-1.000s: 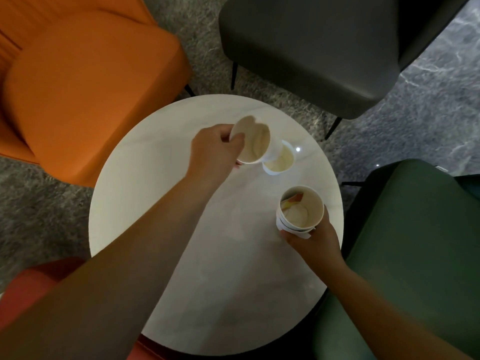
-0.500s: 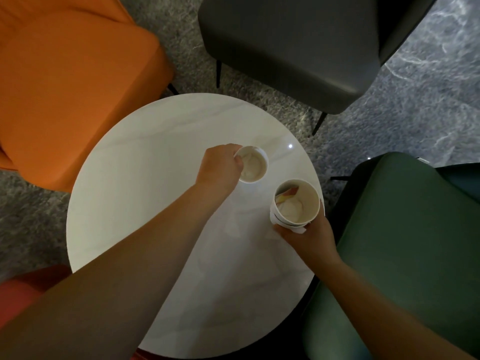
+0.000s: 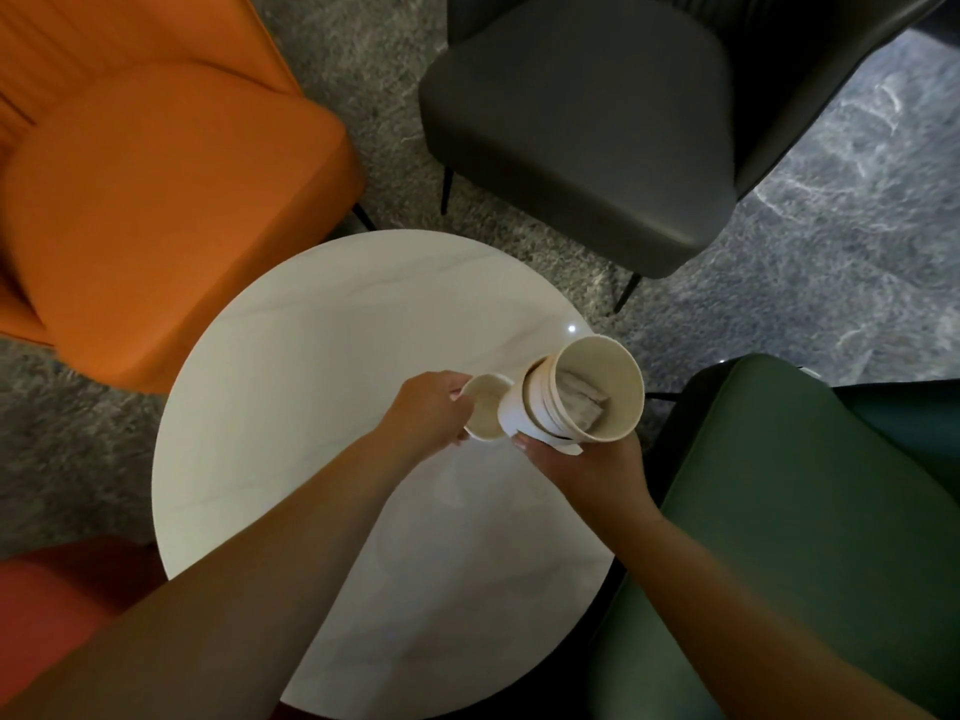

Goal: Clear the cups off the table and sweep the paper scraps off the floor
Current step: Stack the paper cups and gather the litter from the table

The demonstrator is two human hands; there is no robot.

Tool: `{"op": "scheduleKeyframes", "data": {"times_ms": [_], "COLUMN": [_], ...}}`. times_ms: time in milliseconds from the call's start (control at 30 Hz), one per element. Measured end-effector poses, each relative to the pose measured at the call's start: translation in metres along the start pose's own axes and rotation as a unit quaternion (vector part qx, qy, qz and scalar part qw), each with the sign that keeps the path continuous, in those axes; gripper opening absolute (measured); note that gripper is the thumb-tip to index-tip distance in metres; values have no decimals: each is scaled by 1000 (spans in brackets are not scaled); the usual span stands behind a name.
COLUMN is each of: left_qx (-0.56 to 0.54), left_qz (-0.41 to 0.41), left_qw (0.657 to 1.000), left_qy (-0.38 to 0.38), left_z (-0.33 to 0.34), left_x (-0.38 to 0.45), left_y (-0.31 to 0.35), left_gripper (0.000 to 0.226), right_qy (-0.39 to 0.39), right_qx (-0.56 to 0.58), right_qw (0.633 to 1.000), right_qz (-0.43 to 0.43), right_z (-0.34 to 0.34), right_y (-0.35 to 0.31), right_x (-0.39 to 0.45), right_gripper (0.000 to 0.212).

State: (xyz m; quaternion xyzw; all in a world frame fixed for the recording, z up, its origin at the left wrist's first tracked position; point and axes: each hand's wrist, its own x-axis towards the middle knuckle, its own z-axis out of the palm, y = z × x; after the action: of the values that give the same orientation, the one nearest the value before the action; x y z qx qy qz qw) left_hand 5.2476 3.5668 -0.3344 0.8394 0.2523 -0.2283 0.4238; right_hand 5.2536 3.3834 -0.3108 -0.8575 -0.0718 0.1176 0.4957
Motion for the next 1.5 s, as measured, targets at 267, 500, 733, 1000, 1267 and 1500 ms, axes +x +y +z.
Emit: {"op": "scheduleKeyframes", "data": {"times_ms": [267,500,733,1000,1267,1500], "left_qx": [-31,-39,-96,-185,-134,-190], "left_qz": [-19,-26,0,102,92,73], "left_qw": [999,999,992,974,985,977], "left_qy": [-8,22,85,76,53,61], "left_z": [1,-13,-25,-42,-6,-4], "left_x": [-4,-13,-30,-55,-40,-34], "left_y": [-10,-30,-24,21,-1,-11], "left_gripper": [33,37,33,58,33,28], "right_qy": [-53,-42,-72,-49,-117,-126], "right_qx": [-16,3,5,-8,1,-27], "right_qw": [998,999,997,997,993,992], "right_qz": [10,-8,3,-53,-9,4], "right_z": [34,37,46,58,67,75], "right_y": [7,8,16,17,45,50], "right_x": [12,11,8,13,16,22], "right_gripper": [61,77,73,71,79,77]}}
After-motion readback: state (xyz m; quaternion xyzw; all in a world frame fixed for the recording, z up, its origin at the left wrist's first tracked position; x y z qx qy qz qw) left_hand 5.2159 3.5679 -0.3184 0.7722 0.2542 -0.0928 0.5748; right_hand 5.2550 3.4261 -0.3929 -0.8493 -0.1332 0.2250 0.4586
